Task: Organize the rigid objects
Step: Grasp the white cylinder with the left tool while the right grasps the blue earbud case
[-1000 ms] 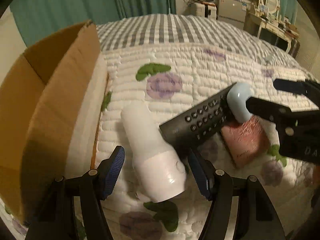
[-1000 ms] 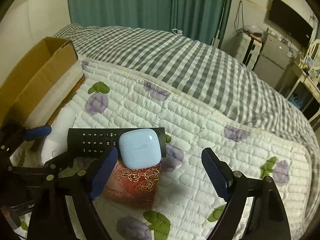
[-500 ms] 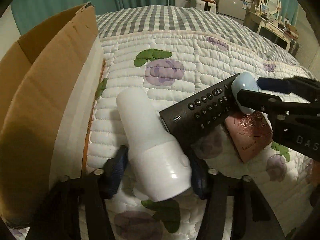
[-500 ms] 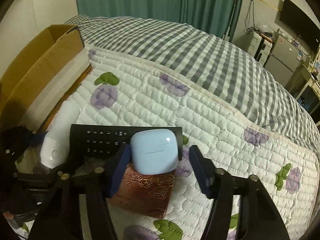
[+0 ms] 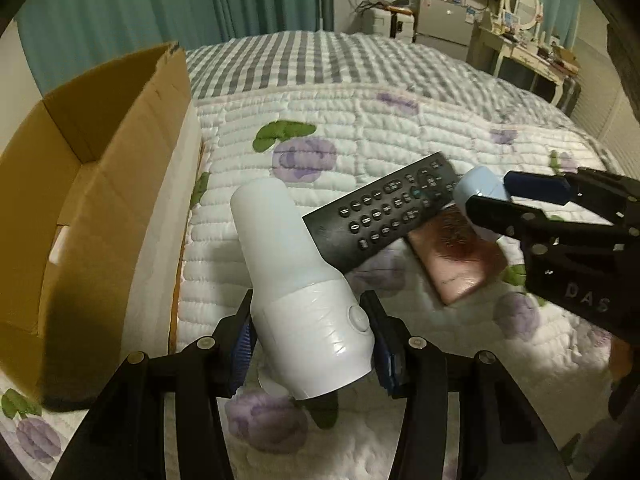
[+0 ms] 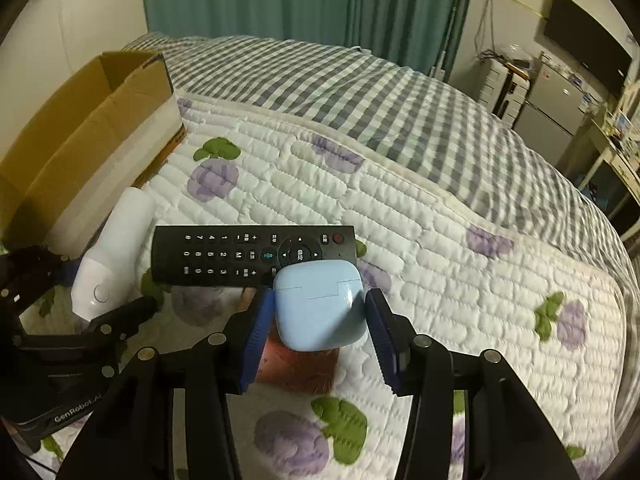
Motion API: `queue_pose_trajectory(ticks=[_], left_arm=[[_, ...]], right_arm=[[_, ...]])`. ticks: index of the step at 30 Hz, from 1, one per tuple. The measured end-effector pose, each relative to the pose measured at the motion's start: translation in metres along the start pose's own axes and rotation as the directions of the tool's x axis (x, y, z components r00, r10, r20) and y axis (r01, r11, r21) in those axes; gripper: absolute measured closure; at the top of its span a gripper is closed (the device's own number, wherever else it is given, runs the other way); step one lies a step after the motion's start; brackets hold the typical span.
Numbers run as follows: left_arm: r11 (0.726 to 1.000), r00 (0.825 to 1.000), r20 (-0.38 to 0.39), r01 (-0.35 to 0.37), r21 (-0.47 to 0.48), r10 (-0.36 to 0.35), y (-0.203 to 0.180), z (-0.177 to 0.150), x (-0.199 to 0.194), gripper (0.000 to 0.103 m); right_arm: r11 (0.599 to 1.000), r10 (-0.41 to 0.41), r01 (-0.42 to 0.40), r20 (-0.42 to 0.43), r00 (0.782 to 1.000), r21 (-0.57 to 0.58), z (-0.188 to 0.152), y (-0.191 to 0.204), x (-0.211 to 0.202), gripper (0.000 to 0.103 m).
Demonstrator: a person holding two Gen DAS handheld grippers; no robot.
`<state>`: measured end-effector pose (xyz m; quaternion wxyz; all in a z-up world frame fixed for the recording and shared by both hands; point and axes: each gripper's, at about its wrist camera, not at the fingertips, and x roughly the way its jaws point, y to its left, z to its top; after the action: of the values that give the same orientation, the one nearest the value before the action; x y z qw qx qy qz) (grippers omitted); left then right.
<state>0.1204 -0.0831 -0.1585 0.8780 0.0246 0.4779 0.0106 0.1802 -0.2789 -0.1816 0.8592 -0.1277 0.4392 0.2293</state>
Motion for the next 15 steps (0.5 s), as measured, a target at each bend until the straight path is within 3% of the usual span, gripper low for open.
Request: queue_pose_trajectory(ticks=[15], left_arm=[[0.997,0.988,0.133,0.078,0.007,-0.079,0.014,0.011,-0.075,0.052]], right_arm=[[0.995,-0.086,0.081,0.092,0.992,0.051,-0.011,0.03,-0.069,0.056]])
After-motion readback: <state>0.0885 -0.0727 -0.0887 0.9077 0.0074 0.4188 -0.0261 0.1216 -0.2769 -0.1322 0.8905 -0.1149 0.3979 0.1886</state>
